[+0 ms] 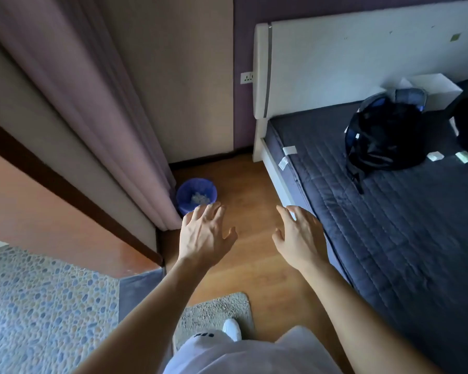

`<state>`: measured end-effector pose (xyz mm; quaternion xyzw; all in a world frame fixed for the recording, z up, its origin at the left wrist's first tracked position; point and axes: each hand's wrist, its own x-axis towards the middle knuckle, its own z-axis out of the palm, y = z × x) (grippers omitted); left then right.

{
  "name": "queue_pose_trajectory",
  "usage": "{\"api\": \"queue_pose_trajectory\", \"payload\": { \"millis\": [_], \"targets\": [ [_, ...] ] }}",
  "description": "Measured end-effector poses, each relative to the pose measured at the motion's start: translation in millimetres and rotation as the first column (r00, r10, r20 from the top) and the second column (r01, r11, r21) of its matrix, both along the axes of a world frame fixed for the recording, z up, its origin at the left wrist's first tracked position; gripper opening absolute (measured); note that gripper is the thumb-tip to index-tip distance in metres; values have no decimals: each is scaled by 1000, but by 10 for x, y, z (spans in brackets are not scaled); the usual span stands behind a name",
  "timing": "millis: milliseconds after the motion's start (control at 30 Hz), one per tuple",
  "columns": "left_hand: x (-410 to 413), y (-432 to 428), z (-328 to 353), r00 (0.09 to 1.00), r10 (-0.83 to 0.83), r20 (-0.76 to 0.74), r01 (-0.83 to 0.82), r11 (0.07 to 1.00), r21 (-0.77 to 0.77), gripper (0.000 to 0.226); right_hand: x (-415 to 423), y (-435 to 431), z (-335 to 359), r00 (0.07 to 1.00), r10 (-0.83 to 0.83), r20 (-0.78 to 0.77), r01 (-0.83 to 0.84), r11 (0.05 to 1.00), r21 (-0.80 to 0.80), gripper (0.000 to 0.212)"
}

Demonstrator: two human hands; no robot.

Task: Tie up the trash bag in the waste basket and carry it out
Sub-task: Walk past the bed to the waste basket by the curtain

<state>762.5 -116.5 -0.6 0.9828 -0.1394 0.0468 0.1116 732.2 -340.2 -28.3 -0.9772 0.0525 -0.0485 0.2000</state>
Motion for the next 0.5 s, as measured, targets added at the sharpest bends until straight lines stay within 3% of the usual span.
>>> {"api": "queue_pose_trajectory", "payload": {
  "millis": [500],
  "targets": [
    [1723,-766,-221,1000,10,-19,-10,999,-40,56,1648,-622,-138,999,20,-38,-24,993,-114,52]
  ]
}}
